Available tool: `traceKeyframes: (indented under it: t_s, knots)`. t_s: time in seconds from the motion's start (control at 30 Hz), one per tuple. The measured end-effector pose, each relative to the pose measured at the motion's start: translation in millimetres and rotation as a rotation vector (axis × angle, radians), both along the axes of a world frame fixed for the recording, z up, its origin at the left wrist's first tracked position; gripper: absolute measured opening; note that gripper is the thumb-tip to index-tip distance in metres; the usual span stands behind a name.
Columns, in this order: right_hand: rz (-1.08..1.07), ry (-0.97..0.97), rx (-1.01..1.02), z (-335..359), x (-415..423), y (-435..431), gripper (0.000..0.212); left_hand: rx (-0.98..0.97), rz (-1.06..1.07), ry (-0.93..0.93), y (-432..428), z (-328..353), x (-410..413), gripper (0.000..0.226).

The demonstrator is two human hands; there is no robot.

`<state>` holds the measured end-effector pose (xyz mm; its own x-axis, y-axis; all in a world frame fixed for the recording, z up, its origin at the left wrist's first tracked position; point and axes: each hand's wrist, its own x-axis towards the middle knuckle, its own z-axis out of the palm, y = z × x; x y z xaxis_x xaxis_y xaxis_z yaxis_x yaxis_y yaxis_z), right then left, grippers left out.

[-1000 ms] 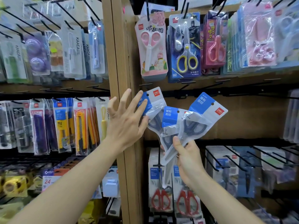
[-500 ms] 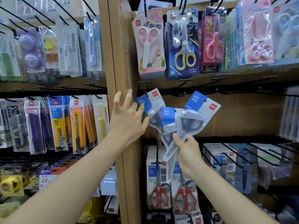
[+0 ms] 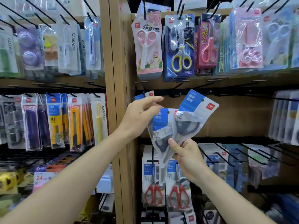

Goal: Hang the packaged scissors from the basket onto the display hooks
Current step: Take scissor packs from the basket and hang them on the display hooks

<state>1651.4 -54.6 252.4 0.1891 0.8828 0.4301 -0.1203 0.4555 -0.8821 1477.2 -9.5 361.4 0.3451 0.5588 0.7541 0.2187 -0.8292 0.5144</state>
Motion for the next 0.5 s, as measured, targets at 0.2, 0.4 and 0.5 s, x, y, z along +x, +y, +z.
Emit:
traceKeyframes:
  t_s: [0.2, 0.4, 0.5]
  knots:
    - [0.111, -0.051, -0.029, 2, -8, -2, 0.025, 0.058, 0.184, 0.233, 3, 5, -9, 0.023]
    - [0.055, -0.038, -0.068, 13, -14, 12, 0.021, 0.172, 0.405, -0.019, 13, 7, -22, 0.018]
    - [-0.013, -0.033, -0.046, 27, -21, 18, 0.016, 0.435, 0.619, -0.034, 16, 11, -14, 0.019]
